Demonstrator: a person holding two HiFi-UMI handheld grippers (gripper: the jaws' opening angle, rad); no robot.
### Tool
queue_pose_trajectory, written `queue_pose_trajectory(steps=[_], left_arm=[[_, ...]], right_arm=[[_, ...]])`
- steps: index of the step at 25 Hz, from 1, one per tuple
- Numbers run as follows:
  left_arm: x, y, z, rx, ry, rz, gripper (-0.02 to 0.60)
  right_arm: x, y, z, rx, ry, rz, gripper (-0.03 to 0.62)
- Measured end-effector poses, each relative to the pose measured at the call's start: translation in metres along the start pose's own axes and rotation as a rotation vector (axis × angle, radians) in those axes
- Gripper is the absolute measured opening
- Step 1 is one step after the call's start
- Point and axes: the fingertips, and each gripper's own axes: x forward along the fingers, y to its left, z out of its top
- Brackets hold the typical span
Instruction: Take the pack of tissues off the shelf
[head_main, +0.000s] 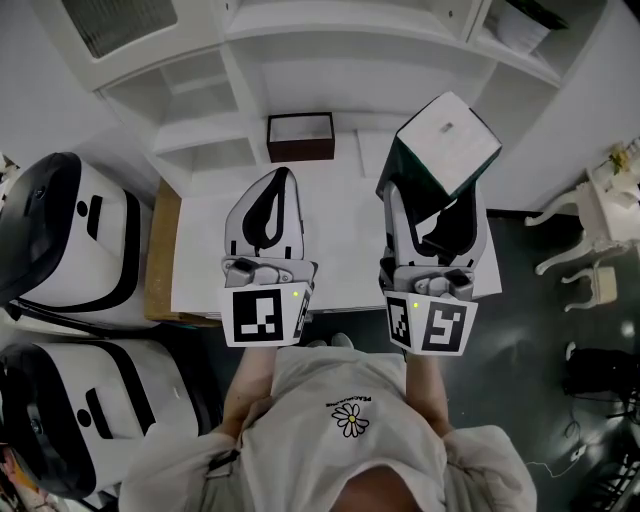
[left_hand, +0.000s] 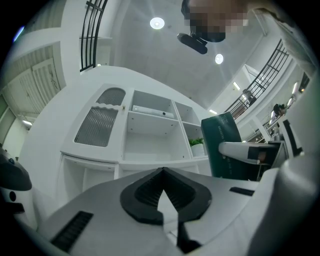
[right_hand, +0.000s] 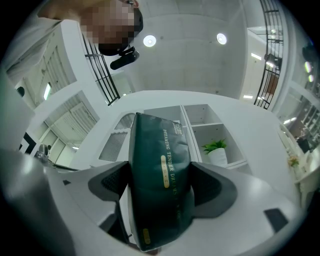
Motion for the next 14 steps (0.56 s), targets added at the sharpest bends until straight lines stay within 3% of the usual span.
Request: queue_pose_trajectory(steps=[14], left_arm=[[0.0015,0.005,-0.0024,0.0,0.003,0.003,0.0]], right_arm=[[0.0041,0.0037,-0.0018,-0.015,0.008,0.012,0.395]])
